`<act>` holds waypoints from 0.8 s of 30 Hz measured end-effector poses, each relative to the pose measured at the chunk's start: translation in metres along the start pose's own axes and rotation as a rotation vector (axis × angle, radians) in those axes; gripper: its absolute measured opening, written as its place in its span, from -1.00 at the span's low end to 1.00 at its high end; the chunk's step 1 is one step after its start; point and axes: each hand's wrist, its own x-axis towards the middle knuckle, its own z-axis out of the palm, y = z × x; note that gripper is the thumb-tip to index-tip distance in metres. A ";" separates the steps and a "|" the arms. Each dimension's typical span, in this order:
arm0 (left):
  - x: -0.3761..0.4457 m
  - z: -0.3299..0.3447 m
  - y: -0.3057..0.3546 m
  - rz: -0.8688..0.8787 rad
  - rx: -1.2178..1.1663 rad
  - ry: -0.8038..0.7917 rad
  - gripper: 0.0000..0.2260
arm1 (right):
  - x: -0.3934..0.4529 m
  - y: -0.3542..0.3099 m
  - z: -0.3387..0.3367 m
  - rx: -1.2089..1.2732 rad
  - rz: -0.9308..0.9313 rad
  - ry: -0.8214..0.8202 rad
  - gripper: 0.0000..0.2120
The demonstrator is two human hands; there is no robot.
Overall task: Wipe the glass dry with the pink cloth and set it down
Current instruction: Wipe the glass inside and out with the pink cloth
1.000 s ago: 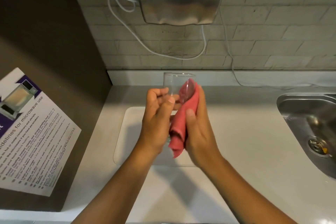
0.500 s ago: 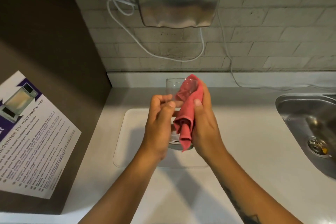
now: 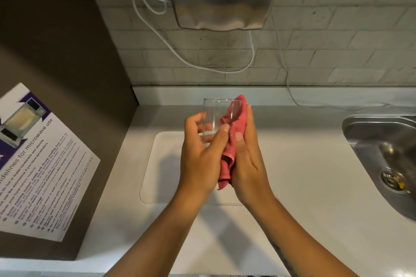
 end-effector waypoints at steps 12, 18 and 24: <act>0.010 -0.007 -0.009 -0.119 -0.165 -0.090 -0.73 | 0.013 -0.009 -0.002 0.045 0.035 -0.021 -0.45; 0.030 -0.014 0.002 -0.042 -0.159 -0.045 -0.65 | -0.023 0.006 0.013 -0.060 -0.017 -0.085 -0.37; 0.027 -0.006 -0.002 -0.041 -0.148 -0.101 -0.60 | 0.012 -0.009 0.002 0.003 0.041 -0.007 -0.43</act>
